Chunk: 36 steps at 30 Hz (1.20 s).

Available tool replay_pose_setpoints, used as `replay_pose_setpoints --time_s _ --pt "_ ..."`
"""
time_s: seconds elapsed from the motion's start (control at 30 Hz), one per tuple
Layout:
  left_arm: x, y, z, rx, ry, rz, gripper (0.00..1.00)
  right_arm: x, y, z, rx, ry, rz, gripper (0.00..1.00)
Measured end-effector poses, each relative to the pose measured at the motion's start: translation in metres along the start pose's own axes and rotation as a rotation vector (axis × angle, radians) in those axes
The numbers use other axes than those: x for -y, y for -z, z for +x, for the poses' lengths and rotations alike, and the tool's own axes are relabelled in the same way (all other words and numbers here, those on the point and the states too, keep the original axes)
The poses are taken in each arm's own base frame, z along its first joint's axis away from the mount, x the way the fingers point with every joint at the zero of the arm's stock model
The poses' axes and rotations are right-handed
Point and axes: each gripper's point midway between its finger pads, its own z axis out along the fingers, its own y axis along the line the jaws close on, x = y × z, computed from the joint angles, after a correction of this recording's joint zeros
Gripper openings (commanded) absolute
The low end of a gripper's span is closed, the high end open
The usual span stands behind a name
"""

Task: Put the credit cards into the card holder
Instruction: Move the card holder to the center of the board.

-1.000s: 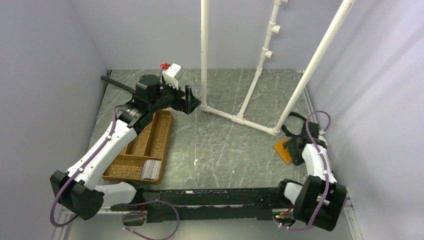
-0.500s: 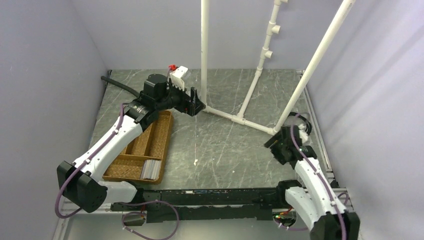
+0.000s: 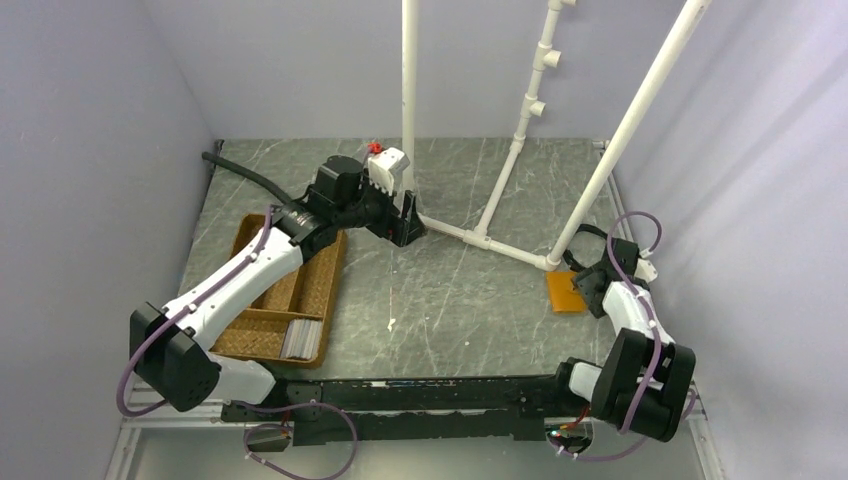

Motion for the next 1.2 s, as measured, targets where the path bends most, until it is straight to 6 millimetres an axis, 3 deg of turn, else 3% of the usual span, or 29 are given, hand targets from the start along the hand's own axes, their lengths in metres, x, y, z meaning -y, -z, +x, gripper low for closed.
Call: replay_pose_setpoints --time_s 0.13,0.2,0.37,0.47,0.53,0.63,0.8,0.93,1.07,1.1,1.2 --pt "0.005 -0.004 0.002 -0.017 -0.008 0.012 0.92 -0.013 -0.001 0.001 -0.003 0.08 -0.045 0.53" --pt "0.007 -0.006 0.002 -0.023 -0.007 0.019 0.91 -0.024 0.004 0.012 -0.024 0.134 -0.082 0.49" --pt "0.009 -0.024 0.015 -0.073 0.044 0.033 0.85 -0.061 0.041 0.083 -0.159 0.311 -0.293 0.45" --pt "0.016 -0.046 0.033 -0.137 0.112 0.056 0.77 -0.062 0.057 0.121 -0.242 0.384 -0.376 0.53" --pt "0.023 -0.064 0.048 -0.182 0.172 0.083 0.66 -0.056 0.06 0.132 -0.266 0.409 -0.382 0.54" --pt "0.032 -0.097 0.074 -0.248 0.28 0.132 0.47 -0.055 0.06 0.13 -0.249 0.413 -0.385 0.57" --pt "0.036 -0.159 0.129 -0.391 0.426 0.167 0.36 -0.06 0.053 0.109 -0.175 0.443 -0.311 0.63" --pt "0.042 -0.187 0.163 -0.464 0.487 0.166 0.16 -0.073 0.051 0.1 -0.156 0.481 -0.288 0.61" --pt "0.064 -0.203 0.165 -0.46 0.505 0.202 0.05 -0.076 0.046 0.104 -0.164 0.531 -0.276 0.49" --pt "0.07 -0.206 0.162 -0.452 0.504 0.209 0.04 -0.077 0.045 0.106 -0.167 0.537 -0.274 0.41" --pt "0.084 -0.213 0.148 -0.411 0.496 0.221 0.05 -0.077 0.041 0.11 -0.171 0.558 -0.267 0.36"
